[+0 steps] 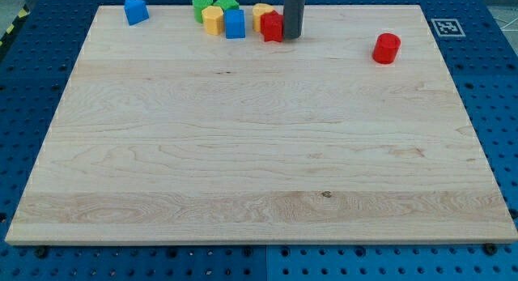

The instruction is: Push the red star along with yellow heart to the top center

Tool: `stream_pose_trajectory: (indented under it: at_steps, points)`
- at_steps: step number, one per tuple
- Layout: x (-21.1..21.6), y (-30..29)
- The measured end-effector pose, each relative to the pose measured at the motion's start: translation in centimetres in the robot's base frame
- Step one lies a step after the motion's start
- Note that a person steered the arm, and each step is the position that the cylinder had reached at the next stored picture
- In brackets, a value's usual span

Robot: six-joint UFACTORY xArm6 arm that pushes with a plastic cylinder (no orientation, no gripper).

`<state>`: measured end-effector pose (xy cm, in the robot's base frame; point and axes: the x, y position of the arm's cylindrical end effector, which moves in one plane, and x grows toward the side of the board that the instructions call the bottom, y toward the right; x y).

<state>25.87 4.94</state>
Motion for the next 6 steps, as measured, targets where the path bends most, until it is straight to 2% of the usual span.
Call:
stream_pose_trajectory:
  at_steps: [1, 6]
  points:
    - [-1.1, -0.5]
    - [-1.2, -2.9]
